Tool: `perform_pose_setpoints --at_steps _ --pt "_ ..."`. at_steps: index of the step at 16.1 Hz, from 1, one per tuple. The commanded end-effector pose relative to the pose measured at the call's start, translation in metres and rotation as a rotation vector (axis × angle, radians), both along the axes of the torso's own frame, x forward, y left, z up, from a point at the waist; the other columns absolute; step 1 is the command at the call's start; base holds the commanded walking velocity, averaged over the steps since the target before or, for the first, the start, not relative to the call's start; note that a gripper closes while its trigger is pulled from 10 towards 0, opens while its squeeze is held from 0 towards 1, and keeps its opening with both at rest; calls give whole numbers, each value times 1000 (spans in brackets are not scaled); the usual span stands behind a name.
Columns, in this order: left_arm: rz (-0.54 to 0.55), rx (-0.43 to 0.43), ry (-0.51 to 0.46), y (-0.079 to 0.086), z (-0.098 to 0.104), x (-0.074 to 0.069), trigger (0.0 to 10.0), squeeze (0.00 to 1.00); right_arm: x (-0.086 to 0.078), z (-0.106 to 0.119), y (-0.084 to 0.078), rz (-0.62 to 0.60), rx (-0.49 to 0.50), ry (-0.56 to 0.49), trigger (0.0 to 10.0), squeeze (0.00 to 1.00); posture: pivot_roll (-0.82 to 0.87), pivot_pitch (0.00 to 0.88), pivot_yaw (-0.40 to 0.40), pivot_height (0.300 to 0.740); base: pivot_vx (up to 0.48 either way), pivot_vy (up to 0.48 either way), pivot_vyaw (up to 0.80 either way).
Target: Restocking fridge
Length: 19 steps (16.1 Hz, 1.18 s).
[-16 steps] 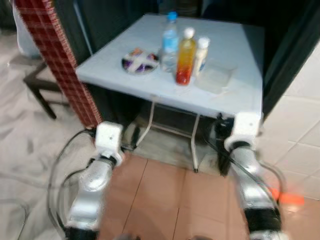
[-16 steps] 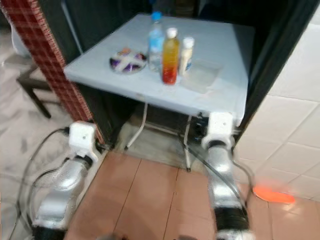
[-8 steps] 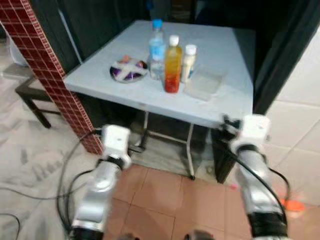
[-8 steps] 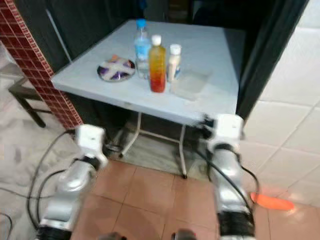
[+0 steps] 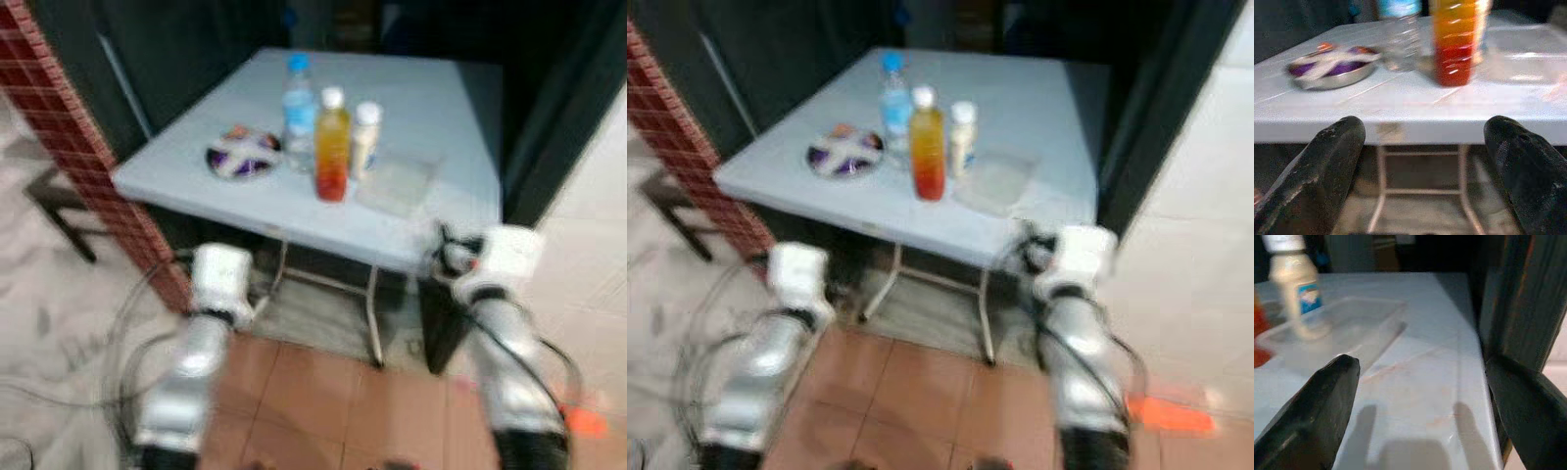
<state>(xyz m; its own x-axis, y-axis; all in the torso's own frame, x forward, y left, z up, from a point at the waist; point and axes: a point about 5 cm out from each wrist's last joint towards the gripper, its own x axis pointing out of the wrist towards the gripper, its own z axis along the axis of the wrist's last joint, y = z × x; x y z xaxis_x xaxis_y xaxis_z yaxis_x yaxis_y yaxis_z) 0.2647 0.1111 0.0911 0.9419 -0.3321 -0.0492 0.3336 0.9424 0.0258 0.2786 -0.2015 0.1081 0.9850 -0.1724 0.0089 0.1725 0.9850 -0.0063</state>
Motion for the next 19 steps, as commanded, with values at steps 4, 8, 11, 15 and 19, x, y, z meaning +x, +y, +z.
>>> perform_pose_setpoints --at_steps 4,8,11,15,19 --pt "28 25 -18 12 4 4 10000 0 5 15 17 58 10 -52 10000 0 -33 12 63 740 478 0 0" --pt "36 23 -26 13 5 2 10000 0 0 13 12 -2 50 -42 10000 0 -31 18 61 740 360 0 0" --pt "32 21 -26 13 5 1 10000 0 -11 15 14 6 60 -49 10000 0 -38 22 64 740 0 0 0" --pt "21 23 -24 11 5 1 10000 0 -16 12 20 59 113 -37 10000 0 -46 25 70 740 0 0 0" --pt "36 46 -22 22 6 -3 10000 0 -12 12 31 137 257 -26 10000 0 -27 30 77 740 0 0 0"
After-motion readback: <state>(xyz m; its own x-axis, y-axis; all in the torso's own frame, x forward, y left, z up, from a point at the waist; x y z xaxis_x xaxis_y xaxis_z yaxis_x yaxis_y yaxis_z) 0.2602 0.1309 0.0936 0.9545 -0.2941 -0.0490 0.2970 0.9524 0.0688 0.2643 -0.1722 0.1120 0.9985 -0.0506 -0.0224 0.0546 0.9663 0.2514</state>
